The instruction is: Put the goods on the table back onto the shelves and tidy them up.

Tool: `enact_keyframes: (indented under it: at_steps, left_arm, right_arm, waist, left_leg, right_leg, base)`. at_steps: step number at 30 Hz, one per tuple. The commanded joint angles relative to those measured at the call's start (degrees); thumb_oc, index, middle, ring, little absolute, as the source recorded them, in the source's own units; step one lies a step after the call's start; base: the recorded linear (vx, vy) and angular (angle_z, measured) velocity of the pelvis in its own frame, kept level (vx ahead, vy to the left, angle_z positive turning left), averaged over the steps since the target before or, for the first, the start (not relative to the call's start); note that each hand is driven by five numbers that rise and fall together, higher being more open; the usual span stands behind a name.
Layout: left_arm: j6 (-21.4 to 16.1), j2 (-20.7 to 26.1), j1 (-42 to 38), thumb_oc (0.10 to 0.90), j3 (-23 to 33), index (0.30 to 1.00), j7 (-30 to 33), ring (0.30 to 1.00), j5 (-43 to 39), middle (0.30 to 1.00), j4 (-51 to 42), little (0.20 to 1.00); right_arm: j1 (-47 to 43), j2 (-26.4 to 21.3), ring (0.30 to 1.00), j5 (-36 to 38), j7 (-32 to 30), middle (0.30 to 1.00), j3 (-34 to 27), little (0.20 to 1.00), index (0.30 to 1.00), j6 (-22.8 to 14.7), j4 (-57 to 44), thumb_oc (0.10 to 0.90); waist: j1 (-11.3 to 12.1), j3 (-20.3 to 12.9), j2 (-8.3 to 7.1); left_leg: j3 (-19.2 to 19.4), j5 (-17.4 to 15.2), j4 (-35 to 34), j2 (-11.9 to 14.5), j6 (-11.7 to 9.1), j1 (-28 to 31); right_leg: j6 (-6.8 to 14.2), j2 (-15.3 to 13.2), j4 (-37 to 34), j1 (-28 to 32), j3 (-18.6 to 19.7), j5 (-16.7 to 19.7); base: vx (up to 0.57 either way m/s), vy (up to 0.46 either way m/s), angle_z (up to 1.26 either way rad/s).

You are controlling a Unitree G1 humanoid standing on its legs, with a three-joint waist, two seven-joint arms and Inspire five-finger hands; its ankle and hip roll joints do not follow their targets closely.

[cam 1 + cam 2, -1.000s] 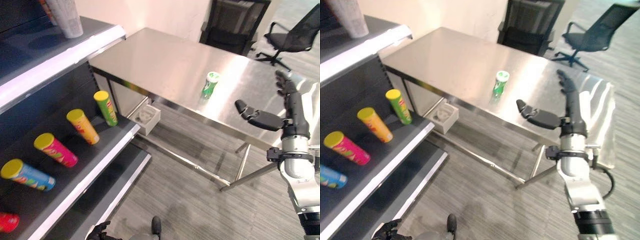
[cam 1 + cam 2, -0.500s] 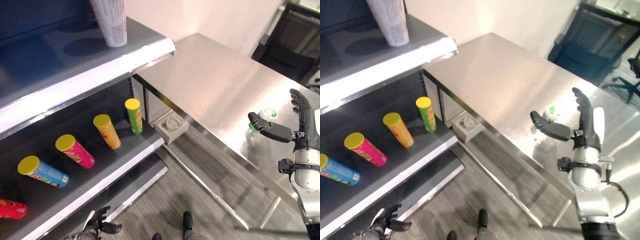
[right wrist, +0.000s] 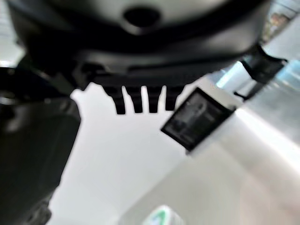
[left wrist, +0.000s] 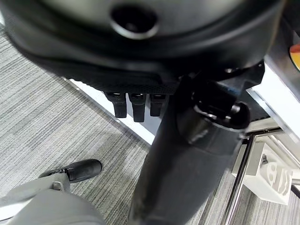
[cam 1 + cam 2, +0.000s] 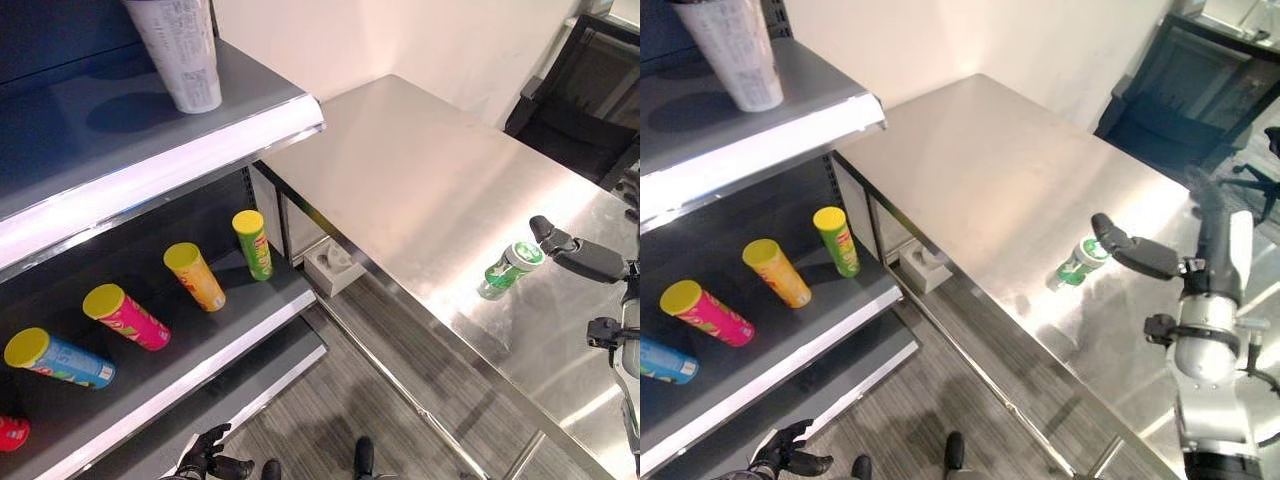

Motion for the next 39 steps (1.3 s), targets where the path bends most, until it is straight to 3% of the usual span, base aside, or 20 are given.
enact_keyframes:
  at_steps: [1,3,6,17,34,39]
  left_arm:
    - [-2.2,3.6,-2.3,0.800,-0.8,0.900,-0.5,0.900,1.8,0.900,0.8,0.900]
    - [-2.2,3.0,-2.9,0.800,-1.2,0.900,-0.9,0.900,2.9,0.900,0.6,0.900]
    - [-2.4,2.6,-3.0,0.800,-1.5,0.900,-1.1,0.900,4.2,0.900,1.3,0.900]
    - [-2.9,3.1,-3.6,0.800,-1.9,0.900,-1.3,0.900,5.5,0.900,1.6,0.900]
    - [-2.8,3.4,-3.1,0.800,-1.9,0.900,-1.0,0.900,5.1,0.900,1.3,0.900]
    - [-2.9,3.4,-2.9,0.800,-1.9,0.900,-0.8,0.900,5.1,0.900,1.1,0.900]
  right_arm:
    - [-2.8,-5.4,0.900,2.8,0.2,0.900,-4.9,0.900,0.900,-6.0,-4.6,0.800]
    - [-1.9,-3.1,0.900,3.1,1.3,0.900,-4.5,0.900,0.900,-5.8,-5.4,0.800]
    - [0.0,-0.2,0.900,1.7,2.5,0.900,-3.4,0.900,0.900,-5.5,-6.2,0.800]
    - [0.2,1.7,0.900,-2.5,3.1,0.900,-1.1,0.900,0.900,-4.8,-5.4,0.800]
    - [-2.2,0.2,0.900,-5.9,1.7,0.900,1.4,0.900,0.900,-3.6,-1.5,0.800]
    - [-2.6,-1.1,0.900,-10.9,-0.3,0.900,1.6,0.900,0.900,-3.0,-1.0,0.800]
  waist:
    - [0.2,-2.4,-1.64]
    - [-1.0,-1.9,-1.48]
    - [-1.7,-2.8,-0.75]
    - [-1.8,-2.9,-0.11]
    - [-0.3,-2.7,-0.56]
    - [0.1,-2.7,-0.54]
  left_leg:
    - [-0.5,0.4,2.9,3.4,-4.1,-3.4]
    - [4.3,0.0,3.7,3.3,-3.3,-4.4]
    - [6.0,0.6,-0.5,3.2,-3.2,-1.9]
    - [5.9,-0.4,-0.5,1.8,-2.5,-1.0]
    - [4.8,-0.1,-0.5,1.7,-2.7,-1.8]
    - [4.2,0.0,-0.5,1.5,-2.7,-2.0]
  right_leg:
    - [5.5,-4.1,0.8,3.2,-4.8,-5.6]
    - [5.8,-4.9,0.8,2.6,-5.4,-5.0]
    - [6.4,-5.1,0.8,2.3,-4.8,-4.6]
    - [6.8,-6.4,0.8,2.6,-4.7,-4.1]
    - [6.9,-6.8,0.8,3.2,-6.3,-4.5]
    - [7.0,-6.9,0.8,3.4,-6.8,-4.5]
  base:
    - [-0.13,-0.006,-0.12]
    - [-0.08,0.057,0.18]
    - [0.03,0.090,-0.15]
    - [0.01,0.025,-0.03]
    - [0.01,-0.003,0.04]
    - [0.01,-0.001,0.02]
